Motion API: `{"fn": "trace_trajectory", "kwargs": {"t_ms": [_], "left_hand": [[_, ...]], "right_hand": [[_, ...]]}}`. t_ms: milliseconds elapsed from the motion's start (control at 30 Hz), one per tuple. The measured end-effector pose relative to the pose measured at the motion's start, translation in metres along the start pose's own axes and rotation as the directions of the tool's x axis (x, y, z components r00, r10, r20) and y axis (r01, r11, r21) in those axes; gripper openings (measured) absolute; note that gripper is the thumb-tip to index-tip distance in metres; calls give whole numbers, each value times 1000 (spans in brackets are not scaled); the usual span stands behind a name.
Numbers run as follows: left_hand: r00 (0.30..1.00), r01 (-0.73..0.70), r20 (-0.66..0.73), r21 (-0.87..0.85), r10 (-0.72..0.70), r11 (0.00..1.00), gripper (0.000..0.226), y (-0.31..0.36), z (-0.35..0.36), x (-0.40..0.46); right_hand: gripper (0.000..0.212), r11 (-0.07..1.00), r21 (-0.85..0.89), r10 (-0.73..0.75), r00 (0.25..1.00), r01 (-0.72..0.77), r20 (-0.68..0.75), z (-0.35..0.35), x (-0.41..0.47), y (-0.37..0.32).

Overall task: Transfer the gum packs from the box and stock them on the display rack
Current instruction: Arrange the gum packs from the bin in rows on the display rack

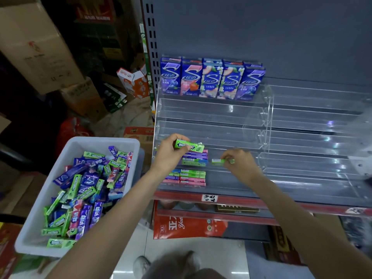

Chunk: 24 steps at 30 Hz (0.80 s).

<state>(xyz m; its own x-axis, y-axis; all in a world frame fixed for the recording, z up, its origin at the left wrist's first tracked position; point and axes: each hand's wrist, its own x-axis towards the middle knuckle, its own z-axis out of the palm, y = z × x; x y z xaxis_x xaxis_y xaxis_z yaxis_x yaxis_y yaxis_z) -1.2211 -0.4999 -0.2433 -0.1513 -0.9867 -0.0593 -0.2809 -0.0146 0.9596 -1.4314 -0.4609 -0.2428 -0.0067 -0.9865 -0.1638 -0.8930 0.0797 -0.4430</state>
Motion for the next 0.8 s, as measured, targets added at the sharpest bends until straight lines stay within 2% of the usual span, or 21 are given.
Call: {"fn": "trace_trajectory", "kwargs": {"t_ms": [133, 333, 500, 700, 800], "left_hand": [[1000, -5, -12, 2, 5, 1000, 14, 1, 6, -4], [1000, 14, 3, 22, -14, 1000, 13, 2, 12, -12], [1000, 22, 19, 26, -23, 999, 13, 7, 17, -15], [999, 30, 27, 42, -31, 999, 13, 10, 21, -17], [998, 13, 58, 27, -15, 1000, 12, 16, 27, -17]], "right_hand": [[22, 998, 27, -51, 994, 49, 95, 1, 1, -4], [26, 992, 42, -121, 983, 116, 136, 2, 0, -3], [26, 990, 114, -94, 989, 81, 110, -3, 1, 4], [30, 984, 140, -122, 988, 108, 97, -4, 0, 11], [36, 935, 328, -139, 990, 134, -9, -11, -6, 11]]}}
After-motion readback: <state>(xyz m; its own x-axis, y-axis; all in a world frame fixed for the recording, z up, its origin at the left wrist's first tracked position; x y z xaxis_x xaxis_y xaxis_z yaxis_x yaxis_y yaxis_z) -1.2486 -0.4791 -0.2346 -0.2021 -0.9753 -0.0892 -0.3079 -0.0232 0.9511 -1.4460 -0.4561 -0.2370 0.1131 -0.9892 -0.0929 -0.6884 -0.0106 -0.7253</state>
